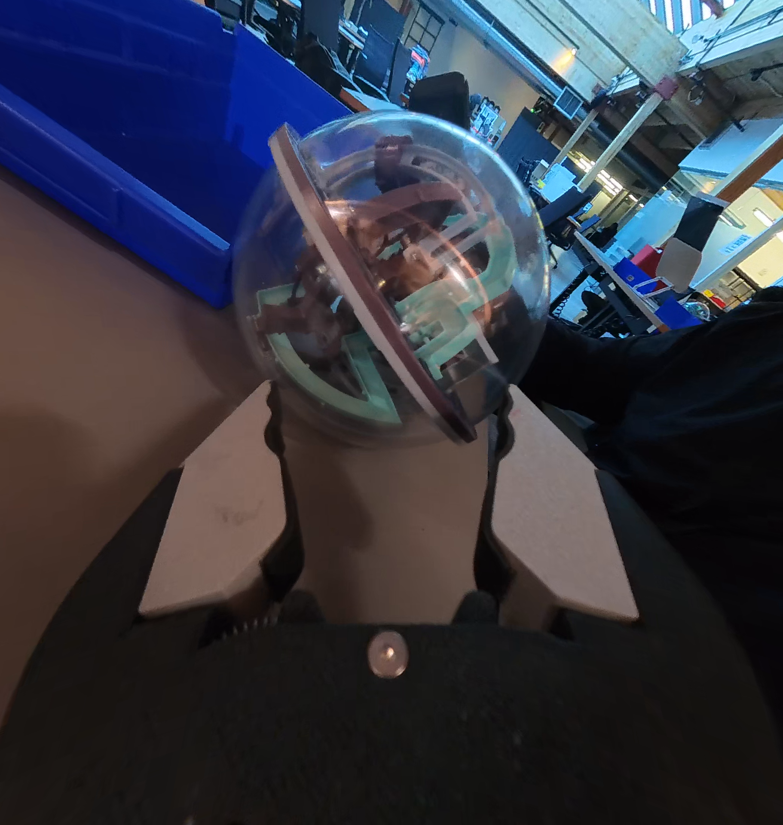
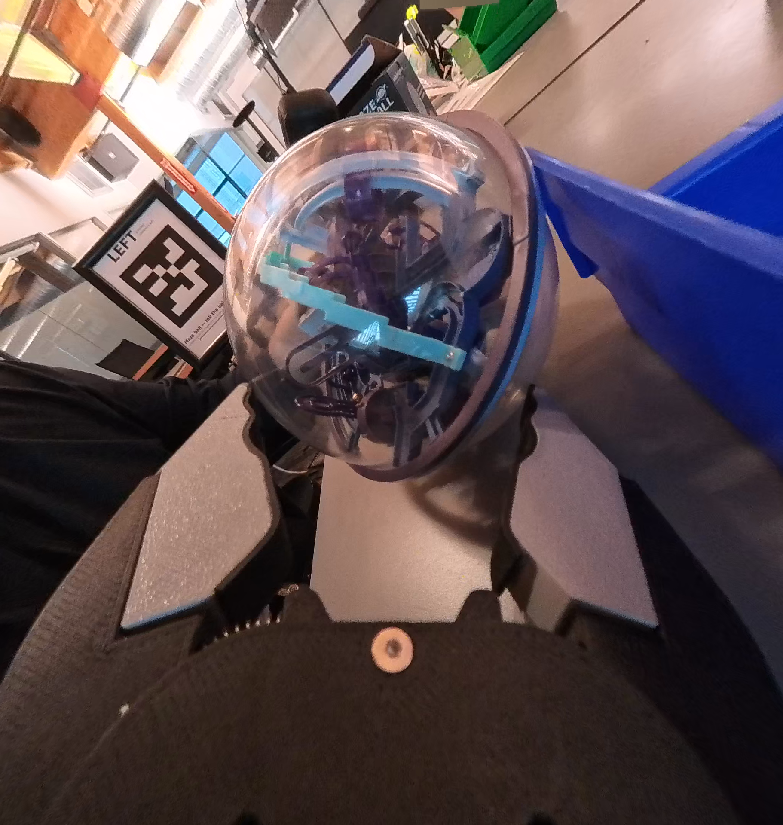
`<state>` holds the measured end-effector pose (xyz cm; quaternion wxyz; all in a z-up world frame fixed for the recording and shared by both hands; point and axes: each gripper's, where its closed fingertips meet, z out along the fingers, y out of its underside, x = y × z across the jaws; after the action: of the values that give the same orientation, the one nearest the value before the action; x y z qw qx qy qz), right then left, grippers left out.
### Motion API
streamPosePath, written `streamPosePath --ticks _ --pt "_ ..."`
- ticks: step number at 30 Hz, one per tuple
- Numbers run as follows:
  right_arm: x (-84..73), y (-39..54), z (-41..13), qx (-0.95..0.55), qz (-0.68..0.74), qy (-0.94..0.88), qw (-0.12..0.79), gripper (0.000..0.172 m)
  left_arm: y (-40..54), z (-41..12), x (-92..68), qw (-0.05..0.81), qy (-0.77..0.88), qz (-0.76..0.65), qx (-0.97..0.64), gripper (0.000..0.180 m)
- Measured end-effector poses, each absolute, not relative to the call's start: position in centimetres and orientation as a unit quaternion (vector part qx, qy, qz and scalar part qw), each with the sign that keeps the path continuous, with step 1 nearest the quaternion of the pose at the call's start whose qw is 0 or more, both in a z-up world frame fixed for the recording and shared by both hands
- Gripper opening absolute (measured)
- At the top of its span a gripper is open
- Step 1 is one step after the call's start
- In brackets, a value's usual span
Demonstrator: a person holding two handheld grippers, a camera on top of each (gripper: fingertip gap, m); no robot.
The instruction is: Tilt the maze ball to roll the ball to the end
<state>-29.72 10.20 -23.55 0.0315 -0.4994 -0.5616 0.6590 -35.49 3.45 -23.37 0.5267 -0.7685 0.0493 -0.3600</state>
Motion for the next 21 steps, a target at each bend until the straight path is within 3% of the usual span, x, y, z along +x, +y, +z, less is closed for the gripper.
streamPosePath --ticks 5,13,21 --pt "-29.7 10.2 -23.6 -0.500 0.658 -0.563 0.032 0.113 3.5 -23.3 -35.4 0.526 0.048 -0.353 -0.772 0.095" --pt "-29.6 9.8 -23.6 -0.493 0.650 -0.576 0.047 0.110 4.4 -24.1 -33.9 0.496 0.023 -0.366 -0.787 0.124" --pt "-29.9 10.3 -23.3 -0.485 0.653 -0.579 0.048 0.112 5.0 -24.3 -33.6 0.498 0.045 -0.376 -0.780 0.130"
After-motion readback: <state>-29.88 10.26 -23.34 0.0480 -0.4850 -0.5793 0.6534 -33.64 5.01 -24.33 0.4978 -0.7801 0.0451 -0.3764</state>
